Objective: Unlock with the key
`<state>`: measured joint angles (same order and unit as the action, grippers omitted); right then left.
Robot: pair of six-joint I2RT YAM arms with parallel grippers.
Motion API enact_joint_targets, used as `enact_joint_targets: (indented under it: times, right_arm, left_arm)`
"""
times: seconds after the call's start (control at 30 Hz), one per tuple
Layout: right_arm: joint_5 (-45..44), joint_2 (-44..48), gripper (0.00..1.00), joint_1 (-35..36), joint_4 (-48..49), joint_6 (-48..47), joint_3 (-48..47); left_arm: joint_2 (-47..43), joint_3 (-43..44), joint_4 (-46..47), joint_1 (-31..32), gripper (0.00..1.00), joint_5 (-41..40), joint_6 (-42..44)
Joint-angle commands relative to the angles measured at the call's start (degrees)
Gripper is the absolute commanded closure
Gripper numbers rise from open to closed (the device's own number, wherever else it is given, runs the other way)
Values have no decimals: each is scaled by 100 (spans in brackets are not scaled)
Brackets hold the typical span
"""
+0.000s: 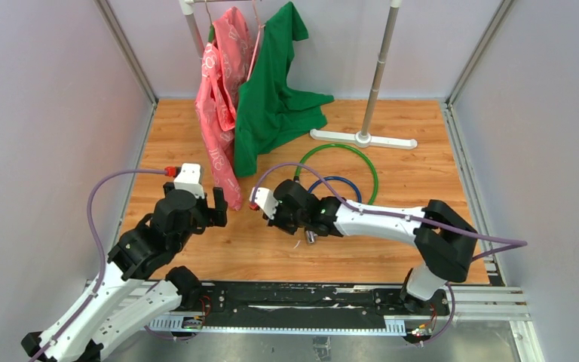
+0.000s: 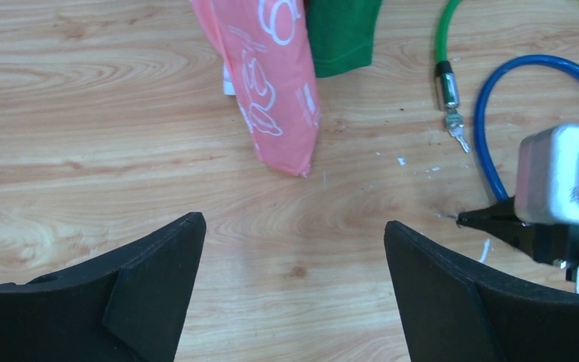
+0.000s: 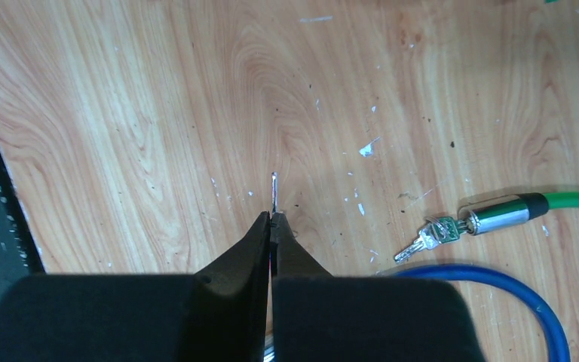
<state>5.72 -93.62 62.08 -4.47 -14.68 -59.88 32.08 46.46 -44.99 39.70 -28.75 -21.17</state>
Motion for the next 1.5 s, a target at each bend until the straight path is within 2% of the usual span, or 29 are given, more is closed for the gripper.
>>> enact_joint_targets:
  times: [0.0,0.37,0.83,0.93,1.27,1.47]
  right_arm:
    - [-104,430,100,-91,391,334,271]
    - [-236,1704,100,-148,857,966,1042]
    - [-49,3472,100,-386,782,1955,1867]
    - [68,3795,100,-438,764,2142,1987]
    - [724,4581,100,-504,784,2780,2095]
    - [1468,4821,100,-504,1086,3207,2041]
  left_arm:
    - [-200,-104,272,-42,7,472,246]
    - [-544,-153,560,-42,8,1268,471]
    - [-322,-186,1158,-42,8,3783,666]
    - [-149,-134,1221,-42,9,4097,581]
    - [53,-229,2299,-42,22,6351,415]
    - [230,-164,2721,-33,32,7123,390]
